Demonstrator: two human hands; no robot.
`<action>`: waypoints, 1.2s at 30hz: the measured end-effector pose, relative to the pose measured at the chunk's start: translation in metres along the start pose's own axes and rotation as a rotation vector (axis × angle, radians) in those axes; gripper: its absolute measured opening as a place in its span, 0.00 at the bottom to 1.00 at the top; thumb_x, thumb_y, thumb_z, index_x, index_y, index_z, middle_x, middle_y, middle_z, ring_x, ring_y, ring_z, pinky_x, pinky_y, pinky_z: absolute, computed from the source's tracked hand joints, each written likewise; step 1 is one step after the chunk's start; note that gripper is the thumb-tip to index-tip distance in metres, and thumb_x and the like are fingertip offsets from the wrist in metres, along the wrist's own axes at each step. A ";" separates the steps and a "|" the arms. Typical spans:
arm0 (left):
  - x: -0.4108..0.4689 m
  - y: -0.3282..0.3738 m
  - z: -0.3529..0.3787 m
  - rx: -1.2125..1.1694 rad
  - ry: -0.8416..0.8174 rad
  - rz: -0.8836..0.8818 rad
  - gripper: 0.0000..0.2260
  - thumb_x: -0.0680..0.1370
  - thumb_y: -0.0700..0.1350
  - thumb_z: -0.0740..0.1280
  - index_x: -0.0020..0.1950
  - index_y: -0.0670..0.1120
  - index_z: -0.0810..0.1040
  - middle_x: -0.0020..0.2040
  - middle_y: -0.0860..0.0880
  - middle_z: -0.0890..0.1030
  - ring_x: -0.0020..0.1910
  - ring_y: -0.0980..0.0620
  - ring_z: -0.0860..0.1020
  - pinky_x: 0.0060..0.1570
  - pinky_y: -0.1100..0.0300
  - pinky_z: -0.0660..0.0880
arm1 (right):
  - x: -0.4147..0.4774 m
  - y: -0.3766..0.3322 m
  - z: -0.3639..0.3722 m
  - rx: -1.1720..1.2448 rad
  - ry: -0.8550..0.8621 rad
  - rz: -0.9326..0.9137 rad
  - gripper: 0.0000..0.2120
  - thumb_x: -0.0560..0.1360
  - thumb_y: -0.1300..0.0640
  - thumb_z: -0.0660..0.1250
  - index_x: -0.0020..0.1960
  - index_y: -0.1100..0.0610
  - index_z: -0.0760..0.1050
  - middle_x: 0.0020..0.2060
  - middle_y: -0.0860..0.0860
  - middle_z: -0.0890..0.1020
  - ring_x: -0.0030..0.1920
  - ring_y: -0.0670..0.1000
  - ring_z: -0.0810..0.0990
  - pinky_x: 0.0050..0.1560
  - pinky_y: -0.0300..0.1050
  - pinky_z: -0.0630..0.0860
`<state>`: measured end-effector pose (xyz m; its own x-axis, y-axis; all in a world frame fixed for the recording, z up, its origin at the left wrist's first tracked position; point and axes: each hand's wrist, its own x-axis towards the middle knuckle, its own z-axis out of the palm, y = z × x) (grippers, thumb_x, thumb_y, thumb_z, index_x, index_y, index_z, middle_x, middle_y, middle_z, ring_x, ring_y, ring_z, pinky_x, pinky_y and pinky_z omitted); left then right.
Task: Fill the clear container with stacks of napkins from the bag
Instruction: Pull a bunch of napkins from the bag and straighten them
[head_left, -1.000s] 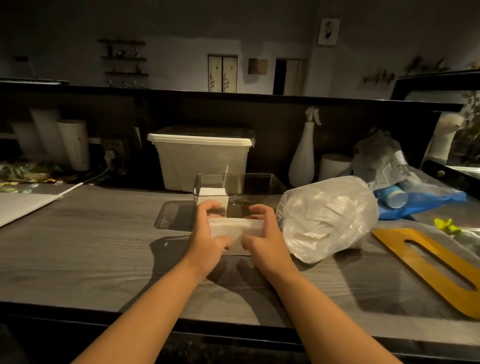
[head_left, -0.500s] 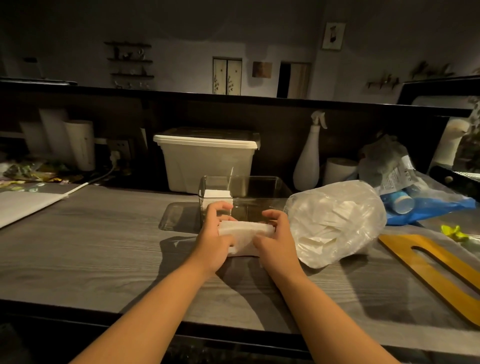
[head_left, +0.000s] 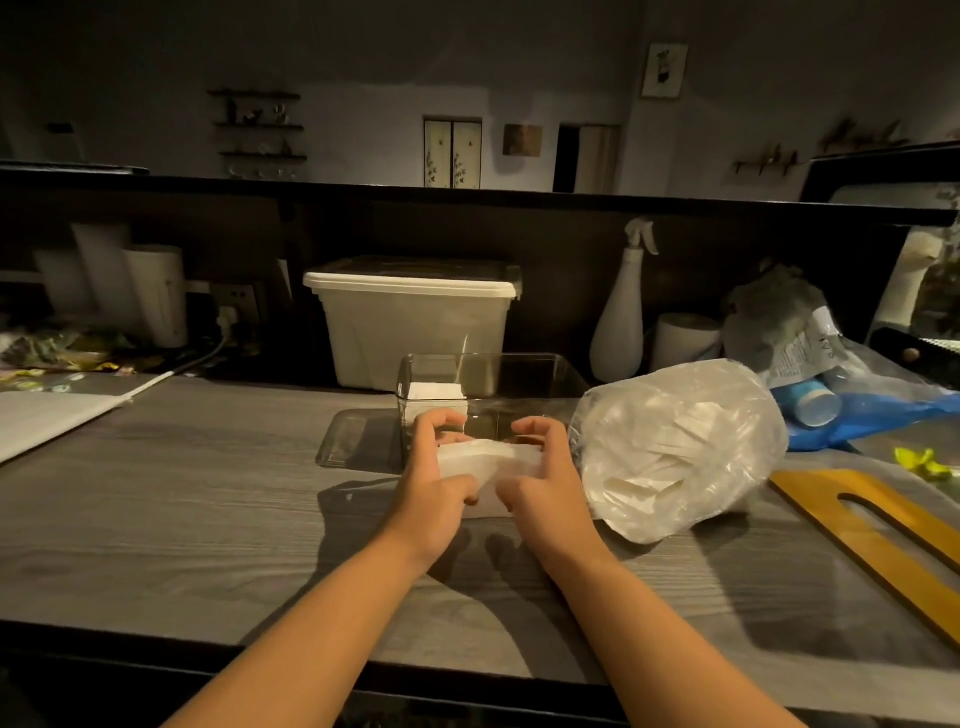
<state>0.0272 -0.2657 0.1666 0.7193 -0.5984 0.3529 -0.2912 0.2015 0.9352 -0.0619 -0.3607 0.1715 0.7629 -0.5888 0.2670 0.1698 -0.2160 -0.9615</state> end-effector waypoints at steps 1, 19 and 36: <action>0.001 0.002 -0.001 -0.027 -0.002 -0.008 0.29 0.67 0.23 0.61 0.61 0.51 0.68 0.55 0.44 0.72 0.50 0.49 0.74 0.37 0.68 0.75 | -0.001 -0.002 0.000 0.020 -0.001 0.000 0.30 0.65 0.72 0.64 0.59 0.46 0.68 0.55 0.51 0.74 0.54 0.54 0.77 0.52 0.53 0.81; 0.003 -0.001 -0.006 -0.006 0.060 -0.050 0.27 0.74 0.26 0.58 0.59 0.58 0.67 0.58 0.45 0.71 0.54 0.45 0.72 0.48 0.54 0.74 | -0.003 -0.005 -0.006 0.046 0.076 0.017 0.21 0.72 0.73 0.61 0.58 0.52 0.71 0.53 0.48 0.74 0.49 0.48 0.75 0.36 0.32 0.75; 0.001 -0.001 -0.005 0.033 0.080 -0.057 0.23 0.72 0.26 0.61 0.58 0.50 0.69 0.54 0.47 0.72 0.53 0.49 0.71 0.46 0.62 0.72 | -0.006 -0.004 -0.012 0.029 0.098 0.034 0.23 0.74 0.74 0.60 0.61 0.51 0.71 0.55 0.48 0.76 0.51 0.45 0.77 0.38 0.30 0.76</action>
<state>0.0314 -0.2624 0.1665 0.7827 -0.5443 0.3019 -0.2685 0.1423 0.9527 -0.0750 -0.3658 0.1747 0.7040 -0.6692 0.2378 0.1641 -0.1725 -0.9712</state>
